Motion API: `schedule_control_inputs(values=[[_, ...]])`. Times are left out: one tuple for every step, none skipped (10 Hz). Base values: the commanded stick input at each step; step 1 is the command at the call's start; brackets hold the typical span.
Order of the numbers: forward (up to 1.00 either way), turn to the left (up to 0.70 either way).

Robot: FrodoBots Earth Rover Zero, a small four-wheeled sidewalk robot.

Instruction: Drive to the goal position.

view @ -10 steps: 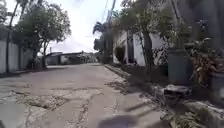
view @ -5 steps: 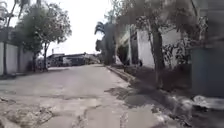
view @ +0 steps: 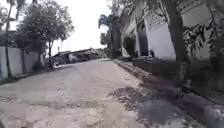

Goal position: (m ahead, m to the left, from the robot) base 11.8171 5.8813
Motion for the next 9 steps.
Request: schedule_control_inputs(values=[[1.00,0.00],[1.00,0.00],[1.00,0.00],[1.00,0.00],[1.00,0.00],[1.00,0.00],[1.00,0.00],[1.00,0.07],[1.00,0.37]])
